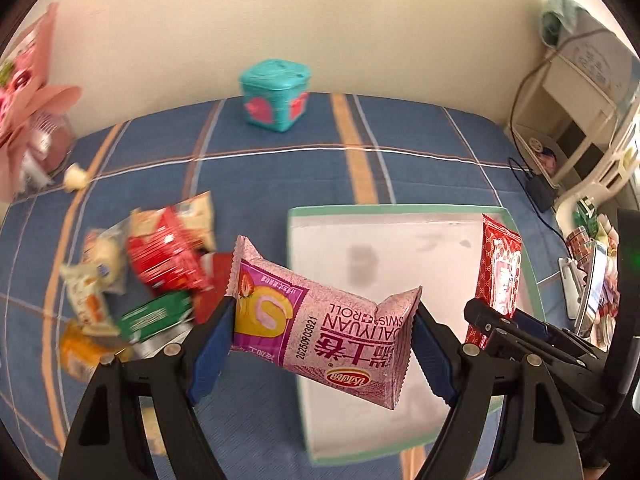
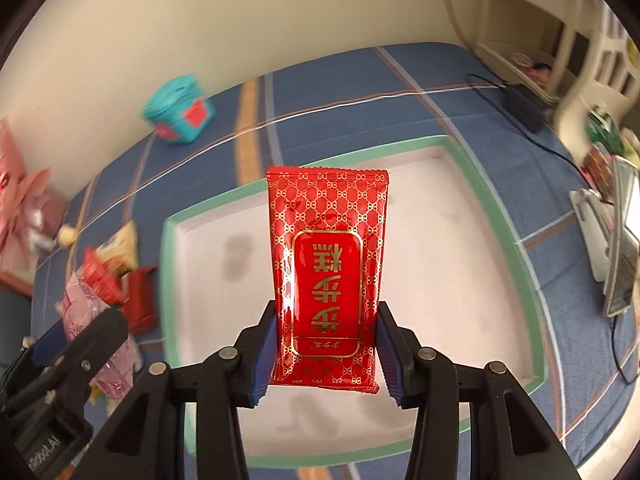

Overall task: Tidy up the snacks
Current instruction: 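Carry both packs over the white tray and open both tools to drop them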

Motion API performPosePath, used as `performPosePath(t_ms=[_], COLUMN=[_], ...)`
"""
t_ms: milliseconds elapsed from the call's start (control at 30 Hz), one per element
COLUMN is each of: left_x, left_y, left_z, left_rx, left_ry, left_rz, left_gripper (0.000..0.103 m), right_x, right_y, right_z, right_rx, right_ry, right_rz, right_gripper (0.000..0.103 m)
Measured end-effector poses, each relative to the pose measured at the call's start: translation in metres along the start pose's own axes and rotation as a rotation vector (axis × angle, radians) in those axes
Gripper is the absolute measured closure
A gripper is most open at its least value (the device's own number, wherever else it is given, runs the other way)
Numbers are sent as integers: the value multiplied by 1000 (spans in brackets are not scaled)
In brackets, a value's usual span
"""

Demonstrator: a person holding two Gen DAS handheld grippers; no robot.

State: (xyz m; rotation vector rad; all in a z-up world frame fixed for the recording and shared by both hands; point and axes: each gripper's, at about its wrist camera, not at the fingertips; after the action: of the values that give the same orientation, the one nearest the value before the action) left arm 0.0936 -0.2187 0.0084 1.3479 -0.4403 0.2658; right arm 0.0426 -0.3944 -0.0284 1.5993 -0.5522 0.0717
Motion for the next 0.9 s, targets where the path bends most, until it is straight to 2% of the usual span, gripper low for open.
performPosePath(t_ms=[300, 533, 900], left_x=[2, 10, 10], left_y=[-37, -63, -86], left_z=[29, 34, 43], left_rx=[-4, 2, -19], left_ry=[-86, -98, -125], left_rz=[14, -1, -27], left_gripper=[20, 20, 18], right_x=[14, 27, 35], right_y=[-21, -35, -50], right_z=[28, 37, 39], right_rx=[-62, -76, -95], right_ry=[-33, -41, -51], right_rz=[27, 40, -27], right_gripper=[55, 55, 54])
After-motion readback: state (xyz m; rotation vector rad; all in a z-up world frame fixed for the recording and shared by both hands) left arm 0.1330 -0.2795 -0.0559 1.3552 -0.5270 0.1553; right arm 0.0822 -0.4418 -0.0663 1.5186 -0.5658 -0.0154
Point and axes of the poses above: each gripper's, at about its wrist camera, not at the fingertips, and y roughly against the way its jaws point, z to its right, x to its top, and after that the axes turned 7 degrees about y, right-handed
